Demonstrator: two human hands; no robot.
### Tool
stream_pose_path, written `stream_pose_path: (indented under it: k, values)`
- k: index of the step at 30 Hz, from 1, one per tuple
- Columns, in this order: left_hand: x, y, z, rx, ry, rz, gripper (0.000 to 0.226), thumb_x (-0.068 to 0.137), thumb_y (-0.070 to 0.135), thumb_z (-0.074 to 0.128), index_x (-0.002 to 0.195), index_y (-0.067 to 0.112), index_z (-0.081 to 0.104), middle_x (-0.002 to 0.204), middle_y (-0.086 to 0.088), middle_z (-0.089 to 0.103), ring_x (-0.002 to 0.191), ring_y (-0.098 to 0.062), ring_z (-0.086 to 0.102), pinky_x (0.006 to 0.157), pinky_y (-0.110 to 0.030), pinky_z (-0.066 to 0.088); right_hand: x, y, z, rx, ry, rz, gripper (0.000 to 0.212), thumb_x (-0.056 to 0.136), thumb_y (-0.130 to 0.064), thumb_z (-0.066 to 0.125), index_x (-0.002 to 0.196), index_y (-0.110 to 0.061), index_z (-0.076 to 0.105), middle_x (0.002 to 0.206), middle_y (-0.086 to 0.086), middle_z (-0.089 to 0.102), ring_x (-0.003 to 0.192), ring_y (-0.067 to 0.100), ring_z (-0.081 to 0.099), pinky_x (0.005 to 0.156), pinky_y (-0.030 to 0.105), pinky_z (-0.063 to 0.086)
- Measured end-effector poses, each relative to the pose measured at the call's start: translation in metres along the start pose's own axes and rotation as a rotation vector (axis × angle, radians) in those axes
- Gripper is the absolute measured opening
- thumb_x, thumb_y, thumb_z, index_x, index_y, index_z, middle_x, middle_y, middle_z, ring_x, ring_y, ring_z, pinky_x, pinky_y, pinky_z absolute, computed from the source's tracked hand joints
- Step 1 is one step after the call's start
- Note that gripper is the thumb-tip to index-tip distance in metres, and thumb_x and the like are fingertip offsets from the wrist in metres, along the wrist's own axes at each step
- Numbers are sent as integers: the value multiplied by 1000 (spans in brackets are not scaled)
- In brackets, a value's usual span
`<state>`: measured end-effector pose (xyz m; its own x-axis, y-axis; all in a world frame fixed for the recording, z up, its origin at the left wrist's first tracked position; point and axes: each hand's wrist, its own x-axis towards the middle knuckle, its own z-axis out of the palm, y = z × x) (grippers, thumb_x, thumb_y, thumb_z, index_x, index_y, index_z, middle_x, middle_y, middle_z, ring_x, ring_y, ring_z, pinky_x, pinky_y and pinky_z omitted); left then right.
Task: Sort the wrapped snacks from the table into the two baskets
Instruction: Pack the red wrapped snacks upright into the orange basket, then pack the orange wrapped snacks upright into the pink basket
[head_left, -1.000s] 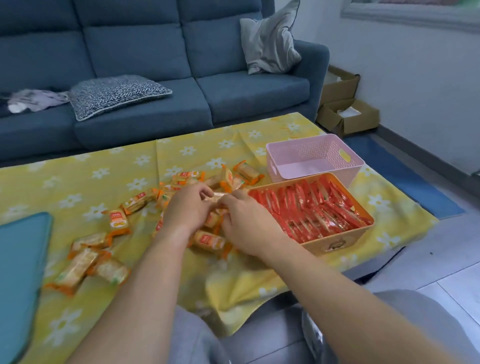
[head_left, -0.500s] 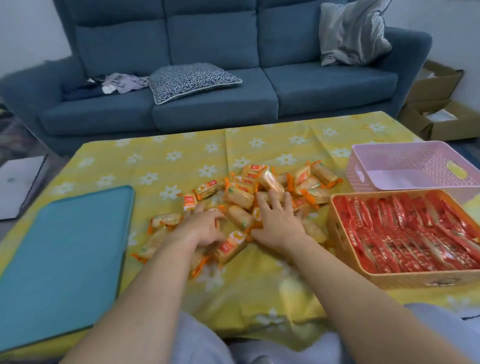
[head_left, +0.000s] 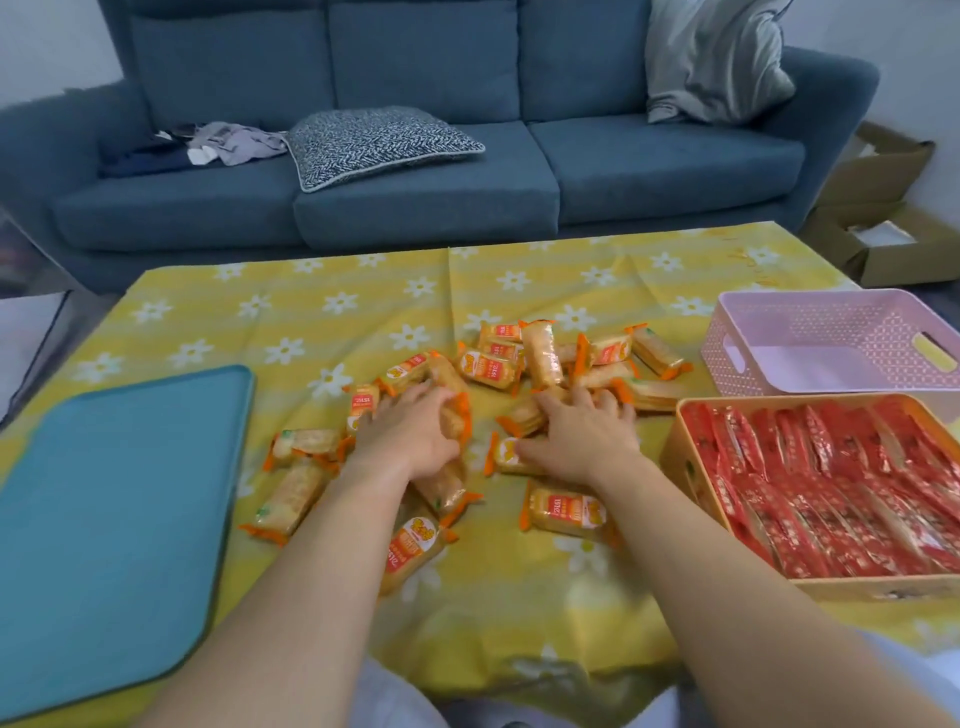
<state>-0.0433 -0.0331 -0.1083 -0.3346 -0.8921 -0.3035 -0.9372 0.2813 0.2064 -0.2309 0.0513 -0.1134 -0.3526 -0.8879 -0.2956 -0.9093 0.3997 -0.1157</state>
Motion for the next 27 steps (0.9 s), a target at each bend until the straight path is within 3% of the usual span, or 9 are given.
stream_pose_path:
  k: [3,5,7,9,11,14,17,22,27]
  values:
    - [-2,-20,-7,-160,22,-103,45,71,46,66,116,45,60,131,6,61,118,-23,59,101,-41,47,3,-4,-10,28,218,87,62,88,-56,48,137,-20,55,145,15,48,134,42,41,107,53,37]
    - [-7,-33,-12,-376,76,-85,22,78,35,68,100,36,69,106,5,72,92,-12,67,82,-29,52,16,-7,-13,57,340,14,61,89,-48,50,144,-20,48,153,14,38,140,40,32,110,52,35]
    - [-17,-43,-21,-535,268,-133,16,88,20,62,89,29,75,86,7,73,75,-7,67,68,-27,50,35,-10,-16,74,246,-95,74,89,-47,53,156,-29,28,168,9,12,152,37,14,119,54,23]
    - [-23,-56,-26,-679,504,-234,22,90,17,57,87,28,76,93,1,76,89,-22,70,78,-34,53,51,-16,-17,61,70,-188,84,88,-50,56,160,-34,16,171,3,-3,156,31,6,124,54,15]
    - [-27,-65,-29,-796,646,-310,25,92,16,54,90,28,76,102,-5,76,99,-32,68,86,-38,53,53,-27,-16,66,-9,-305,78,87,-48,59,157,-34,28,168,3,17,152,29,23,121,48,25]
    - [-32,-56,-31,-863,678,-319,25,96,14,52,97,24,76,107,-2,74,99,-24,67,85,-29,49,34,-43,-15,83,-17,-419,62,86,-43,59,146,-32,50,152,-2,50,139,25,46,115,43,33]
    - [-36,-19,-33,-813,607,-194,25,95,15,52,99,24,76,103,2,73,90,-15,66,75,-22,40,-1,-38,-19,37,73,-435,54,86,-40,55,139,-33,56,147,-3,55,139,23,45,121,49,20]
    - [-38,63,-10,-626,175,112,19,93,20,60,105,22,74,109,1,74,101,-18,66,88,-27,48,-63,19,-50,22,214,-283,35,91,-42,53,122,-34,66,128,-2,67,119,26,61,94,38,48]
    - [-62,156,13,-740,-192,127,42,88,47,66,104,9,68,83,-7,66,82,-33,71,72,-47,62,-84,106,-67,90,445,37,37,88,-27,52,123,-26,65,129,6,60,117,34,56,91,45,49]
